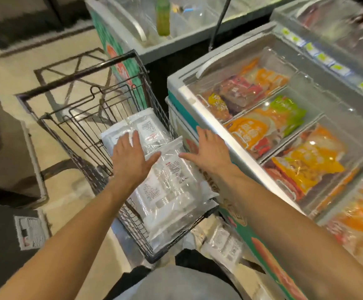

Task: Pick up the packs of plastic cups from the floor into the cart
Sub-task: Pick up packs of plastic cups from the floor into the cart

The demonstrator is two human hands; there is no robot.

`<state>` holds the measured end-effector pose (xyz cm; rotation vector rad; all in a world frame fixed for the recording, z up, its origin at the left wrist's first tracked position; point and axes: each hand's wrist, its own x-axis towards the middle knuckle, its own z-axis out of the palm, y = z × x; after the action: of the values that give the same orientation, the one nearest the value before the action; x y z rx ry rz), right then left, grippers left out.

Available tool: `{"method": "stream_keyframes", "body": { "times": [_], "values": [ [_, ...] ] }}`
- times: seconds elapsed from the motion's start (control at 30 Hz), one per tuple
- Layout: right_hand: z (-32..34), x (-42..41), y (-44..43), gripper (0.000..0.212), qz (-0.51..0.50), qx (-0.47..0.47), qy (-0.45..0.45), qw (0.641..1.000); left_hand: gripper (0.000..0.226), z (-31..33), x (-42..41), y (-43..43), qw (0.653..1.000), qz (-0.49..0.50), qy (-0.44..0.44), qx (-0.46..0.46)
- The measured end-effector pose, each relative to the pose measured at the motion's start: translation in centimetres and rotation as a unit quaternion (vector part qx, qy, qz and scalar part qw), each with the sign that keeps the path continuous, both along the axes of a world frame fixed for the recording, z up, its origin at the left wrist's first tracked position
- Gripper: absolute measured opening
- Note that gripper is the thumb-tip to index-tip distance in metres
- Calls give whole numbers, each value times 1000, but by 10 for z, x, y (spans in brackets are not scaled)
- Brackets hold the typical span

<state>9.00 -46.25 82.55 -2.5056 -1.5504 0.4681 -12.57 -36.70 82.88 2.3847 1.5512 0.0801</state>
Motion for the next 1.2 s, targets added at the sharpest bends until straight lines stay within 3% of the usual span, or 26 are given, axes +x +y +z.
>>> {"method": "stream_keyframes", "body": {
  "times": [0.17, 0.23, 0.33, 0.47, 0.63, 0.9, 1.2],
  "values": [
    [76, -2, -32, 120, -87, 66, -55, 992, 95, 89, 27, 10, 986, -137, -13, 89],
    [101, -5, -56, 110, -129, 81, -92, 984, 92, 117, 38, 6, 970, -203, -17, 128],
    [126, -15, -104, 97, -190, 102, -136, 967, 87, 139, 53, -12, 933, -310, -26, 179],
    [129, -35, -192, 108, -308, 92, -145, 936, 88, 140, 74, -67, 894, -411, -70, 163],
    [93, -69, -316, 88, -409, 43, -145, 900, 91, 104, 82, -158, 854, -506, -78, 96],
    [11, -93, -425, 102, -492, -37, -89, 865, 93, 14, 97, -259, 820, -572, 1, 26],
    [-154, -60, -486, 81, -466, -69, -28, 882, 89, -143, 147, -324, 825, -563, 58, 0]
  ]
}}
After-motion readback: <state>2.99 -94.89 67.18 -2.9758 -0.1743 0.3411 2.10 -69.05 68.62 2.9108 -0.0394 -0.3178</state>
